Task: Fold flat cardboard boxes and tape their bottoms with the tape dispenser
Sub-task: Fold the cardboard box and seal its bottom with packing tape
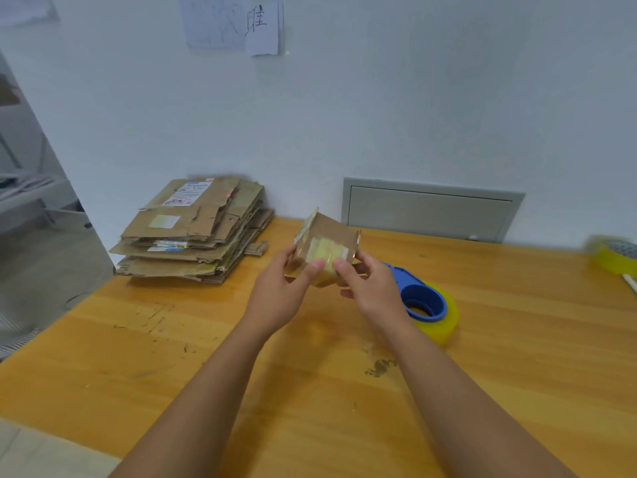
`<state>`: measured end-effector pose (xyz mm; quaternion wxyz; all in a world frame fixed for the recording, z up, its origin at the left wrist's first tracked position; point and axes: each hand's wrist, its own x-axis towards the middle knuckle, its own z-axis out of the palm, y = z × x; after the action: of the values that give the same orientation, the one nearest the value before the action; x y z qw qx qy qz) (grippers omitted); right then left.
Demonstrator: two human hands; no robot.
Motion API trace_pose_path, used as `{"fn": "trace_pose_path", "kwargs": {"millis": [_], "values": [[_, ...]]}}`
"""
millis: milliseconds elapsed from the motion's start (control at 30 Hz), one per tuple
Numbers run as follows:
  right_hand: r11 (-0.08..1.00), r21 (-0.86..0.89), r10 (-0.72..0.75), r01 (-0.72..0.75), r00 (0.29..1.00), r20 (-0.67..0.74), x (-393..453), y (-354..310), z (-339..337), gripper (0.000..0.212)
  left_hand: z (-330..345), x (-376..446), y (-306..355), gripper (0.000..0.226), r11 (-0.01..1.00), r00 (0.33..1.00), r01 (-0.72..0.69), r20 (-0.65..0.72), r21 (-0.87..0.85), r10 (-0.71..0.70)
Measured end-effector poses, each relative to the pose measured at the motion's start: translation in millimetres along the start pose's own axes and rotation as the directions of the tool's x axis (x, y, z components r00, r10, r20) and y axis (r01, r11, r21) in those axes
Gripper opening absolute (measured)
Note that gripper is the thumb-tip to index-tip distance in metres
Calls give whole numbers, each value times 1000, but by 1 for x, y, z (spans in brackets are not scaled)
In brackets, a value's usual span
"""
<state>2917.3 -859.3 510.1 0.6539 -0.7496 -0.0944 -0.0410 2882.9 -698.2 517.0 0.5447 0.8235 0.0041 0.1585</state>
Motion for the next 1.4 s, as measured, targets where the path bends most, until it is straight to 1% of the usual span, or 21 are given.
{"fn": "trace_pose_path", "kwargs": {"millis": [33, 100, 167, 200, 267, 333, 400, 467, 533, 633, 767, 900, 1033, 1133, 1267, 1333, 1400], "values": [[1000, -19, -10, 10, 1000, 4, -1, 0, -1, 38, 1, 0, -1, 68, 999, 1000, -14, -9, 35, 15], [998, -55, -37, 38, 999, 25, -3, 0, -1, 35, 2, 0, -3, 62, 998, 1000, -21, -2, 59, 21], [990, -106, -89, 92, 995, 37, -6, 2, 0, 35, 3, 1, -3, 65, 998, 1000, -2, 1, 60, 2], [983, -136, -121, 125, 992, 38, -7, 3, 1, 36, 4, 1, -4, 67, 998, 1000, -2, -11, 61, 3], [968, -177, -172, 176, 984, 35, -9, 5, 1, 42, 6, 1, -4, 63, 997, 999, -28, -36, 66, 30], [968, -170, -183, 183, 983, 19, -8, 4, -1, 50, 8, 3, -4, 55, 994, 997, -61, -46, 87, 65], [977, -126, -175, 173, 985, -2, -7, 4, -7, 47, 11, 5, -6, 54, 988, 994, -109, -6, 113, 111], [969, -147, -206, 197, 977, -48, -6, 5, -15, 37, 16, 6, -6, 61, 978, 987, -155, 64, 140, 147], [949, -223, -253, 224, 961, -111, -4, 7, -25, 29, 26, 9, -4, 62, 961, 979, -201, 84, 189, 188], [918, -313, -305, 242, 937, -169, 0, 9, -47, 33, 48, 17, 5, 56, 919, 960, -279, 58, 279, 274], [901, -373, -332, 221, 905, -266, 1, 14, -91, 36, 89, 25, 33, 52, 911, 941, -335, 129, 242, 312], [897, -411, -326, 163, 872, -365, -4, 18, -147, 36, 142, 25, 67, 56, 920, 933, -342, 183, 192, 309], [872, -483, -304, 76, 858, -414, -19, 31, -204, 35, 201, 16, 89, 37, 926, 911, -353, 277, 138, 306], [834, -551, -261, -32, 857, -445, -35, 46, -240, 35, 247, 2, 95, 28, 914, 909, -350, 311, 204, 279], [783, -596, -176, -175, 857, -484, -61, 68, -274, 29, 301, -18, 92, 37, 879, 887, -359, 406, 312, 219], [760, -594, -102, -264, 854, -510, -71, 78, -285, 33, 319, -30, 86, 46, 876, 870, -357, 456, 325, 186], [721, -602, -23, -343, 857, -515, -78, 84, -291, 40, 330, -40, 78, 61, 874, 841, -367, 515, 319, 165]]}}
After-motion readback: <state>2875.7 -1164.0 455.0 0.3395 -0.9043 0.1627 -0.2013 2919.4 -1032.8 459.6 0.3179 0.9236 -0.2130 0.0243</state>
